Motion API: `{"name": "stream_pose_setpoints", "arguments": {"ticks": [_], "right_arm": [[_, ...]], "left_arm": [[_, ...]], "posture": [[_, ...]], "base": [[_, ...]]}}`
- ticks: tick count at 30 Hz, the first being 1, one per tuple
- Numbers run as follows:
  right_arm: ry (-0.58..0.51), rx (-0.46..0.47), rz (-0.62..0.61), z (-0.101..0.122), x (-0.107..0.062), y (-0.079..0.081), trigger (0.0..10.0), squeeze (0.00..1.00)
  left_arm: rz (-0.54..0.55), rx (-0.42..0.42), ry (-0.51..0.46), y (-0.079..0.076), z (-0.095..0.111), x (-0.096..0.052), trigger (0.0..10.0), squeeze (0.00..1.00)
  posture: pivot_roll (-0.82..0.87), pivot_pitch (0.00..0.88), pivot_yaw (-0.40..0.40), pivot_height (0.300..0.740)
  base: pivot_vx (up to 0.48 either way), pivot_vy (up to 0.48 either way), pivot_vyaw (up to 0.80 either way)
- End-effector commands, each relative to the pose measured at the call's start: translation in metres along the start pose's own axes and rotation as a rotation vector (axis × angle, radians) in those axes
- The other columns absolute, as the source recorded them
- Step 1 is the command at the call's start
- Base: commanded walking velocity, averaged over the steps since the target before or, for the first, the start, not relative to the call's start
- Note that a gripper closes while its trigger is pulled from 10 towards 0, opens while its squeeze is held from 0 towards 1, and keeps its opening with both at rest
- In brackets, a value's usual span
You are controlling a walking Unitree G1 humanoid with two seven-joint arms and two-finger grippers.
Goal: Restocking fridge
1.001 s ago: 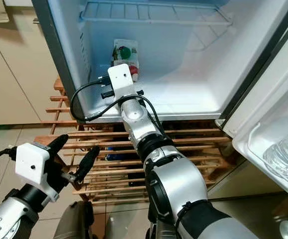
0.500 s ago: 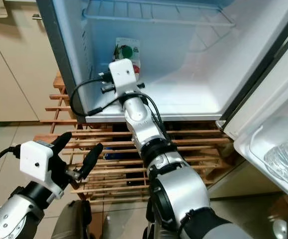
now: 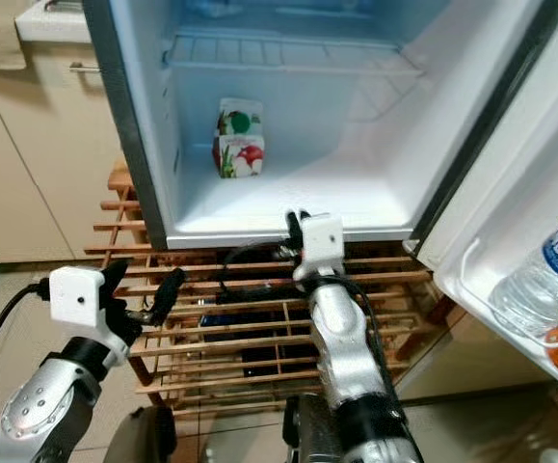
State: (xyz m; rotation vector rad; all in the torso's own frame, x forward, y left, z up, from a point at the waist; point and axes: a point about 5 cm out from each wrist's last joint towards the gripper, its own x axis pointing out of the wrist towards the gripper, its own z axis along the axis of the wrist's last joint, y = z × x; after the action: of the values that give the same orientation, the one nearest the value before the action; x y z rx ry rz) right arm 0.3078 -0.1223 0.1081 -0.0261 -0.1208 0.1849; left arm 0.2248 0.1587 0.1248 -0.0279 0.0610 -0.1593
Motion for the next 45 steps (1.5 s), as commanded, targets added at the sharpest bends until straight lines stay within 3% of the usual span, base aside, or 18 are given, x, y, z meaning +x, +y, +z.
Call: {"name": "stream_pose_setpoints", "arguments": {"ticks": [1,3,4,7,11,14,20,25,32,36,38,39,45], "right_arm": [[-0.020,0.025,-0.001,0.009,-0.002,-0.007,10.0,0.00],[-0.023,0.024,0.010,0.011,-0.003,-0.007,10.0,0.00],[-0.045,0.038,-0.001,0.017,0.000,-0.009,10.0,0.00],[-0.092,0.047,-0.005,0.028,0.002,-0.008,10.0,0.00],[-0.117,0.063,0.054,0.039,0.005,0.001,10.0,0.00],[-0.113,0.074,0.102,0.043,0.008,0.009,10.0,0.00],[-0.100,0.079,0.140,0.047,0.008,0.012,10.0,0.00],[-0.057,0.085,0.168,0.041,0.009,0.016,10.0,0.00],[-0.004,0.069,0.158,0.033,-0.001,0.006,10.0,0.00],[0.038,0.066,0.130,0.023,-0.006,0.002,10.0,0.08],[0.051,0.056,0.117,0.021,-0.006,0.002,10.0,0.08],[0.095,0.039,0.070,0.014,-0.005,0.000,10.0,0.00],[0.150,0.061,0.062,0.007,-0.003,-0.002,10.0,0.00]], "left_arm": [[0.006,0.072,-0.052,0.001,0.006,0.008,10.0,0.00],[0.000,0.097,-0.072,0.000,0.009,0.011,10.0,0.00],[-0.037,0.168,-0.156,-0.008,0.022,0.022,10.0,0.00],[-0.074,0.215,-0.229,-0.016,0.036,0.029,10.0,0.00],[-0.124,0.224,-0.267,-0.023,0.045,0.036,10.0,0.00],[-0.152,0.177,-0.253,-0.023,0.043,0.041,10.0,0.00],[-0.118,0.135,-0.234,-0.017,0.038,0.040,10.0,0.00],[-0.114,0.057,-0.122,-0.016,0.022,0.038,10.0,0.00],[-0.177,0.089,-0.085,-0.018,0.016,0.024,10.0,0.00],[-0.191,0.105,-0.082,-0.020,0.016,0.023,10.0,0.00],[-0.191,0.110,-0.086,-0.020,0.018,0.024,10.0,0.00],[-0.187,0.114,-0.101,-0.019,0.021,0.025,10.0,0.00],[-0.168,0.077,-0.116,-0.016,0.024,0.030,10.0,0.00]], "posture": [[-0.07,0.000,0.007,0.617],[-0.07,0.000,0.007,0.622],[-0.08,0.000,0.020,0.632],[-0.09,0.000,0.023,0.642],[-0.09,0.000,0.022,0.662],[-0.09,0.000,0.015,0.682],[-0.07,0.000,-0.005,0.707],[-0.05,0.000,-0.020,0.737],[-0.07,0.000,-0.001,0.740],[-0.07,0.000,0.006,0.740],[-0.07,0.000,0.007,0.740],[-0.08,0.000,0.010,0.740],[-0.08,0.000,0.010,0.740]], "base": [[0.000,0.000,0.00],[0.000,0.000,0.00],[0.000,0.000,0.00],[0.000,0.000,0.00],[0.000,0.000,0.00],[0.000,0.000,0.00],[0.000,0.000,0.00],[0.000,0.000,0.00],[0.000,0.000,0.00],[0.000,0.000,0.00],[0.000,0.000,0.00],[0.000,0.000,0.00],[-0.193,0.000,0.00]]}}
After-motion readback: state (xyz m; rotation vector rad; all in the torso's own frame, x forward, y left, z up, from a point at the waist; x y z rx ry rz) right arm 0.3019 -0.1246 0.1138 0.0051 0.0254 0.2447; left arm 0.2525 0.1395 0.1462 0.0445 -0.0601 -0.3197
